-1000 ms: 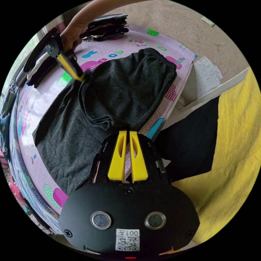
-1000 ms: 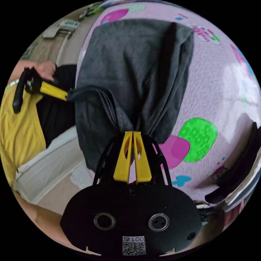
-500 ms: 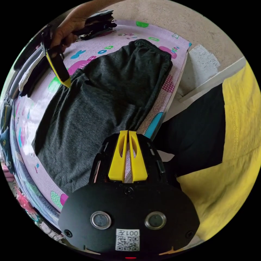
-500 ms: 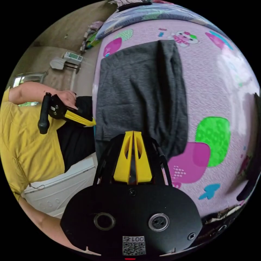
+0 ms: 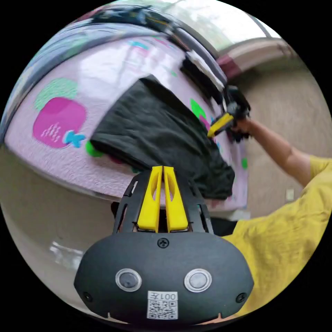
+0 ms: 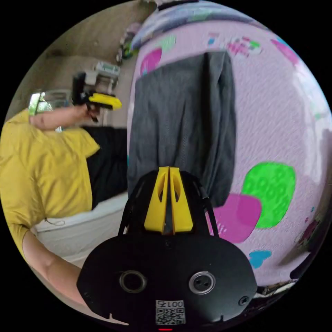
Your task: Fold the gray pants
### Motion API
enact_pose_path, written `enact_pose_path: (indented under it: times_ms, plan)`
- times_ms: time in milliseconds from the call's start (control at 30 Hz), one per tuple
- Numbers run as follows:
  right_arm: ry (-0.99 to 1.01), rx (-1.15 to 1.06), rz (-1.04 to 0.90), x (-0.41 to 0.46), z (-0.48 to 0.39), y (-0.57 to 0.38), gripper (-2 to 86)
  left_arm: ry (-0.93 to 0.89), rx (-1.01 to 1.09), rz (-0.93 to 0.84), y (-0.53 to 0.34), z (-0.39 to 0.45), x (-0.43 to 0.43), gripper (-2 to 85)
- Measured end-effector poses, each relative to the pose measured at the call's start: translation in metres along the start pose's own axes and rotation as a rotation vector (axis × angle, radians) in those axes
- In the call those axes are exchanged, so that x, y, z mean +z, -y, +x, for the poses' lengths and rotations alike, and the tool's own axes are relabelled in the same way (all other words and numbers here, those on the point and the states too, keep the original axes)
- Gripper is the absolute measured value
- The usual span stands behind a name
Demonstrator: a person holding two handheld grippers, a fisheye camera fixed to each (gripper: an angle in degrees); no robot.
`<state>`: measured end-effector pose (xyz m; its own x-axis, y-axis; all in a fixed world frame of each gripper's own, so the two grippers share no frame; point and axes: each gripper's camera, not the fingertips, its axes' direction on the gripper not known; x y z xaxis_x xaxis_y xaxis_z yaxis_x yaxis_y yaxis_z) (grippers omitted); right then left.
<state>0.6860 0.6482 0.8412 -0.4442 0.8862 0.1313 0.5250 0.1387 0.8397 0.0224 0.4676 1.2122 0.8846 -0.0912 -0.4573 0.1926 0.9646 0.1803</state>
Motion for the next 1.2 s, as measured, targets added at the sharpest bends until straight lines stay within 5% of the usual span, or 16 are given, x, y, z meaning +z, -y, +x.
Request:
enact_pose_path:
  times_ms: [67, 200, 433, 600, 667, 867, 1200]
  plan:
    - [0.019, -0.019, 0.228, -0.047, 0.017, 0.017, 1.2, -0.025, -0.136, 0.117, 0.000, -0.033, -0.023, 2.8]
    - [-0.011, -0.044, 0.383, -0.090, 0.044, 0.049, 4.5, -0.031, -0.281, 0.254, 0.007, -0.090, -0.055, 6.4]
    - [-0.061, -0.053, 0.199, -0.086, 0.092, 0.128, 4.0, -0.022, -0.277, 0.271, 0.028, -0.133, -0.071, 5.5]
    - [0.242, -0.215, 0.031, -0.053, 0.085, 0.164, 0.8, -0.062, -0.266, 0.284, 0.035, -0.149, -0.079, 2.9]
    - [-0.104, -0.100, -0.166, -0.026, 0.101, 0.168, 0.5, -0.076, -0.262, 0.272, 0.036, -0.155, -0.081, 2.9]
    - [-0.171, 0.043, 0.186, -0.078, 0.126, 0.142, 1.0, -0.050, -0.302, 0.295, 0.034, -0.179, -0.097, 4.2]
    - [0.168, 0.026, 0.106, -0.064, 0.173, 0.118, 8.2, -0.070, -0.270, 0.263, 0.039, -0.212, -0.103, 8.1]
